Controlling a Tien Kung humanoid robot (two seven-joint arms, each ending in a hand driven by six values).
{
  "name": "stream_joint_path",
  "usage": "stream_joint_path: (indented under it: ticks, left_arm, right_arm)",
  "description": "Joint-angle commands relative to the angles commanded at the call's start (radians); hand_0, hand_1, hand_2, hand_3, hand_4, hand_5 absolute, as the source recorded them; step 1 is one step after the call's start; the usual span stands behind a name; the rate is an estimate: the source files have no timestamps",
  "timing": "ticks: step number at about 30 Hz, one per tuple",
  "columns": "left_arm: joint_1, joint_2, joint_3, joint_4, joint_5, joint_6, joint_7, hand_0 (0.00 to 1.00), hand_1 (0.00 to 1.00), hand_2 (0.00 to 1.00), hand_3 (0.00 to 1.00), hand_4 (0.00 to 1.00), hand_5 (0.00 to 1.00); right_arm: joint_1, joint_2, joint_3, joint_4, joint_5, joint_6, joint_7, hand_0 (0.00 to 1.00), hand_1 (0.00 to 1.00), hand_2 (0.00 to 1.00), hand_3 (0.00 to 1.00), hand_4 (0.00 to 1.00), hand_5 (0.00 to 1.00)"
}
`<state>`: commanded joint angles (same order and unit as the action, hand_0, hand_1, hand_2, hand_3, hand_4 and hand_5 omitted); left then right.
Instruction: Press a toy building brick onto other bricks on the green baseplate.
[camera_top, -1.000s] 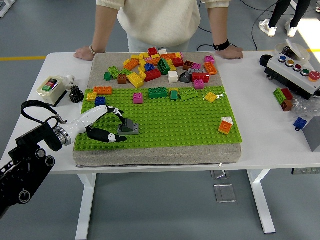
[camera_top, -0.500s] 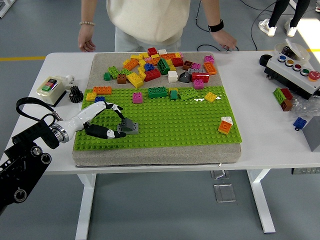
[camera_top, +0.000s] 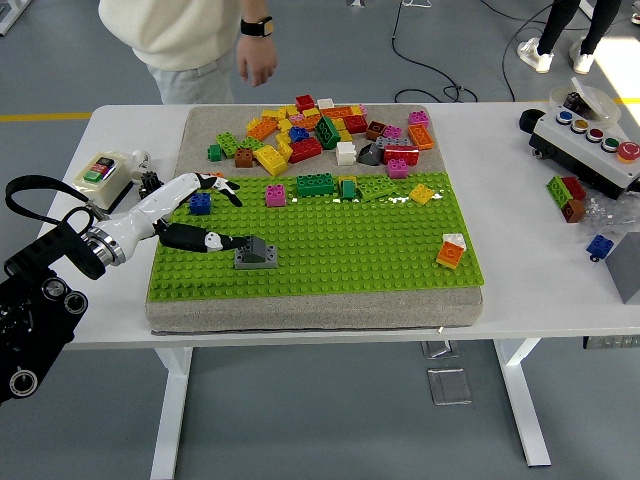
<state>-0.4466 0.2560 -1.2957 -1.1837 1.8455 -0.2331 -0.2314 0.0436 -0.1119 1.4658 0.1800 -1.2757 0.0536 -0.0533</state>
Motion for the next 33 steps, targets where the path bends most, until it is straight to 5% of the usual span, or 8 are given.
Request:
stream_joint_path:
  ticks: [6, 17, 18, 27, 33]
  left_arm:
    - [-0.030, 0.026, -0.034, -0.005, -0.131, 0.046, -0.016, 0.944, 0.821, 0.828, 0.833, 0.998, 0.380]
    - [-0.033, 0.063, -0.071, -0.026, -0.418, 0.053, -0.009, 0.943, 0.840, 0.845, 0.873, 0.998, 0.437]
    - [-0.032, 0.063, -0.072, -0.027, -0.441, 0.052, -0.007, 0.944, 0.871, 0.880, 0.920, 0.998, 0.618]
    - [-0.022, 0.071, -0.077, -0.074, -0.647, 0.059, 0.019, 0.965, 0.895, 0.893, 0.939, 0.998, 0.668]
    - [-0.015, 0.090, -0.087, -0.095, -0.661, 0.093, 0.020, 0.988, 0.919, 0.916, 0.959, 0.998, 0.690]
  right_arm:
    - [0.010, 0.001, -0.008, 0.000, 0.001, -0.001, -0.003, 0.757, 0.689, 0.732, 0.679, 0.959, 0.483]
    - [0.021, 0.008, -0.018, 0.000, 0.000, -0.008, -0.009, 0.756, 0.688, 0.733, 0.678, 0.957, 0.483]
    - [0.022, 0.008, -0.018, 0.000, 0.000, -0.009, -0.009, 0.755, 0.688, 0.729, 0.677, 0.955, 0.485]
    - [0.032, 0.009, -0.005, 0.000, 0.003, -0.016, -0.011, 0.755, 0.688, 0.731, 0.675, 0.952, 0.486]
    - [0.038, 0.003, -0.005, 0.000, 0.005, -0.018, -0.013, 0.753, 0.687, 0.730, 0.675, 0.953, 0.486]
